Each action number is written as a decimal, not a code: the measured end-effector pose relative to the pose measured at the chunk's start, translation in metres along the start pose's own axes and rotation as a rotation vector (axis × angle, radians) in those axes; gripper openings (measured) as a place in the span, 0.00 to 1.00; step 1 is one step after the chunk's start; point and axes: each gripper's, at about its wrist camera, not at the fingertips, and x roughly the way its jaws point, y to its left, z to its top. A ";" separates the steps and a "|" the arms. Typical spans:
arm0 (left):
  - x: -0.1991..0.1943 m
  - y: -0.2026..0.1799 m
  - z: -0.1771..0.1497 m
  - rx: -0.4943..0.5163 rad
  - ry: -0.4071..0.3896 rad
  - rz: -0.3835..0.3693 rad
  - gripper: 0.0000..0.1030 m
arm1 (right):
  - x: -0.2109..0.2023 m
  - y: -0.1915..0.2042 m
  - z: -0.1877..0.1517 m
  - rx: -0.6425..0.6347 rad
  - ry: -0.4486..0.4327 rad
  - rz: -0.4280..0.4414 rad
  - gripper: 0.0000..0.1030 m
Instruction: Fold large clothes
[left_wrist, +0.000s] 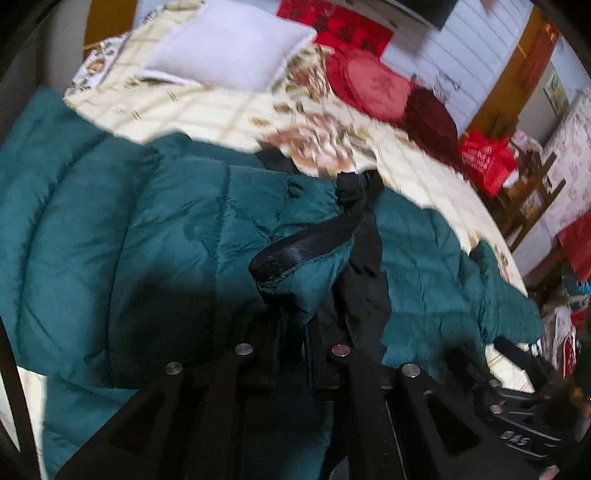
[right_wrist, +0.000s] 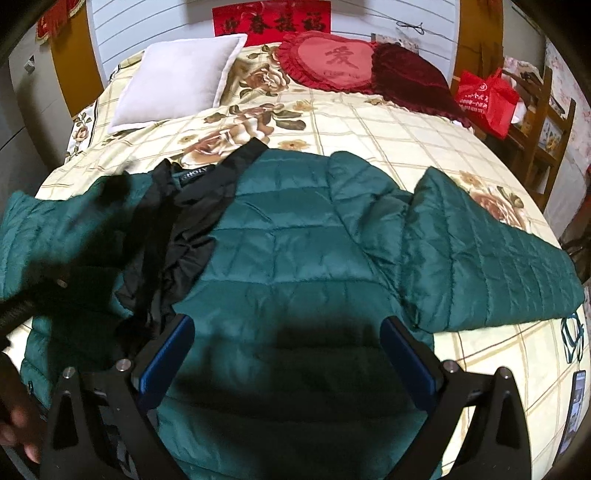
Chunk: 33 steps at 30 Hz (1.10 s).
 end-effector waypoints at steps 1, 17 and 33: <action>0.004 0.000 -0.002 0.001 0.011 -0.002 0.00 | 0.000 -0.002 0.000 0.003 0.001 0.000 0.99; -0.076 0.005 -0.006 0.191 -0.083 0.034 0.23 | -0.005 0.013 0.009 0.032 0.020 0.160 0.99; -0.119 0.126 0.007 -0.028 -0.198 0.187 0.23 | 0.047 0.112 0.045 -0.110 0.057 0.257 0.70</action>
